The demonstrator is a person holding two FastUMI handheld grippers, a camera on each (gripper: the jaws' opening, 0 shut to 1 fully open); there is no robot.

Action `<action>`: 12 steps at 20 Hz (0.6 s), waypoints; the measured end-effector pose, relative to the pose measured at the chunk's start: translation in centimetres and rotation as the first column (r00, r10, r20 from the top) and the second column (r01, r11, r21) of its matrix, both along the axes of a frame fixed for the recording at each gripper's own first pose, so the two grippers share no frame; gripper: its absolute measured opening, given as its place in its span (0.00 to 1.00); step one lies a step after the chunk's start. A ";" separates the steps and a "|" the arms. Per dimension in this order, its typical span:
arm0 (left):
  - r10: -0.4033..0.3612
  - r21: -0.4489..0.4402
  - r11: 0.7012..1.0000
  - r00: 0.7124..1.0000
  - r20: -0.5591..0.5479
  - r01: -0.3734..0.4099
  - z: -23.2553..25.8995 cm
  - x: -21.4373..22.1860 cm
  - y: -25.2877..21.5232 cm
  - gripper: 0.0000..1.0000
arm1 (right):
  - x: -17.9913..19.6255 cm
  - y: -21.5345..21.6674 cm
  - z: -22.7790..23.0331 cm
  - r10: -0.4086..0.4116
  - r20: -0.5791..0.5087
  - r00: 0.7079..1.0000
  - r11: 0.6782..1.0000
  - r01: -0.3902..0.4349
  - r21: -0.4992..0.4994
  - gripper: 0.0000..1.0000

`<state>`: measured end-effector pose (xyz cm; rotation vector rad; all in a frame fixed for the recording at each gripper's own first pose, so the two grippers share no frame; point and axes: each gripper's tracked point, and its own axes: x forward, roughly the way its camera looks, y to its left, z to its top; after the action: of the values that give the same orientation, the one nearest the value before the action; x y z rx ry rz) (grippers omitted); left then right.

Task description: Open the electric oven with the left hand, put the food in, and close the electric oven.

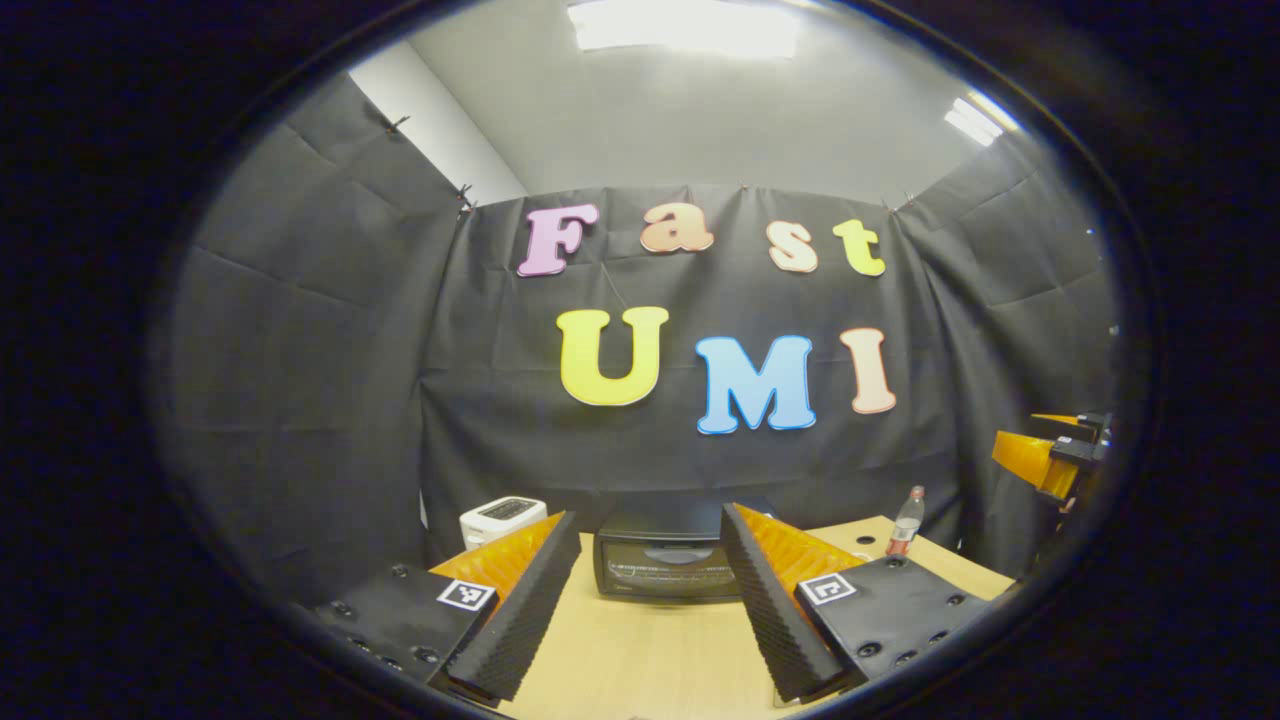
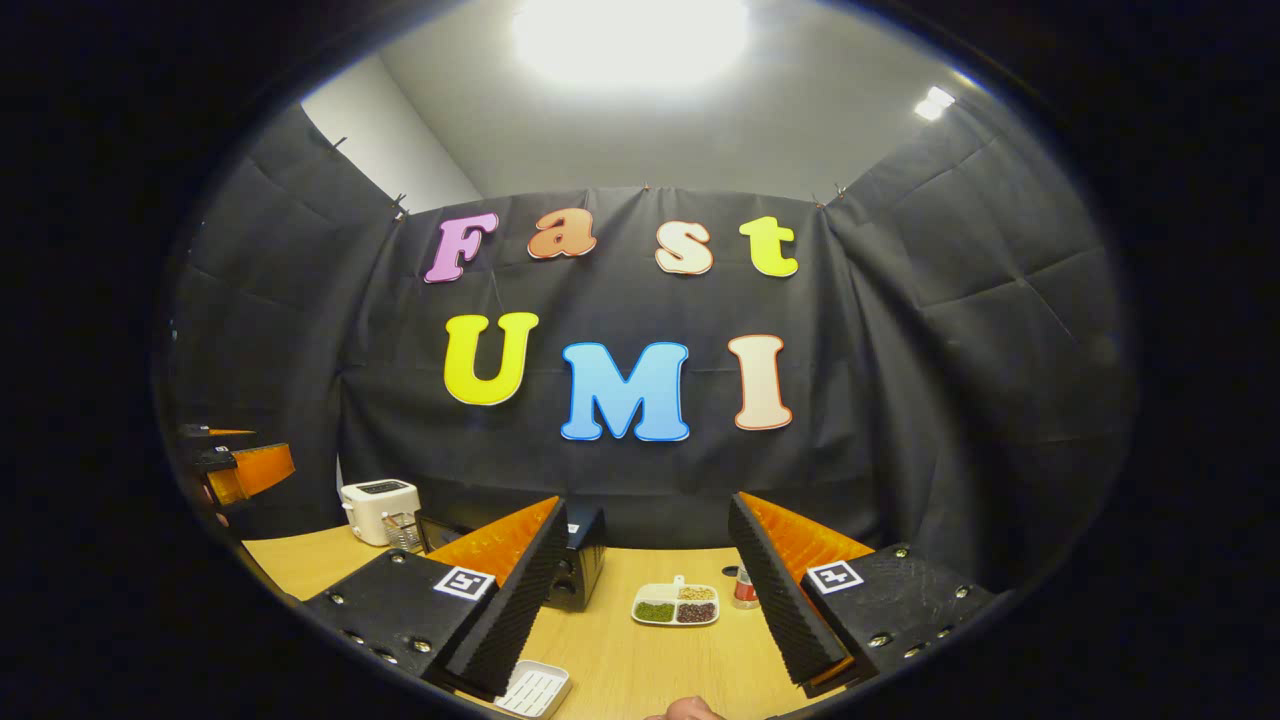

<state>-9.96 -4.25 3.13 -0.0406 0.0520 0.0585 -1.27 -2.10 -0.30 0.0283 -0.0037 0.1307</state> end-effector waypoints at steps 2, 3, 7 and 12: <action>0.013 0.016 1.000 1.000 -0.003 -0.013 0.1 -0.9 1.3 0.99 | 0.0 0.6 0.1 -0.008 0.000 1.000 1.000 0.008 0.007 0.97; 0.020 0.018 1.000 1.000 0.000 -0.020 0.4 -1.4 2.0 0.99 | -0.1 1.3 0.1 0.002 0.000 1.000 1.000 -0.002 0.017 0.98; 0.036 -0.006 0.999 0.999 -0.014 -0.036 0.0 -2.6 3.6 0.99 | -0.4 3.2 0.3 0.028 -0.004 1.000 0.999 -0.028 0.029 0.98; 0.046 0.005 0.999 0.999 -0.008 -0.046 1.3 -3.3 4.6 0.99 | -0.3 4.8 0.5 0.052 -0.007 0.999 0.998 -0.052 0.020 0.98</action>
<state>-13.21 0.37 4.40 -0.0369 0.0594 0.1048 -1.59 2.71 0.22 0.0485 0.0028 0.1829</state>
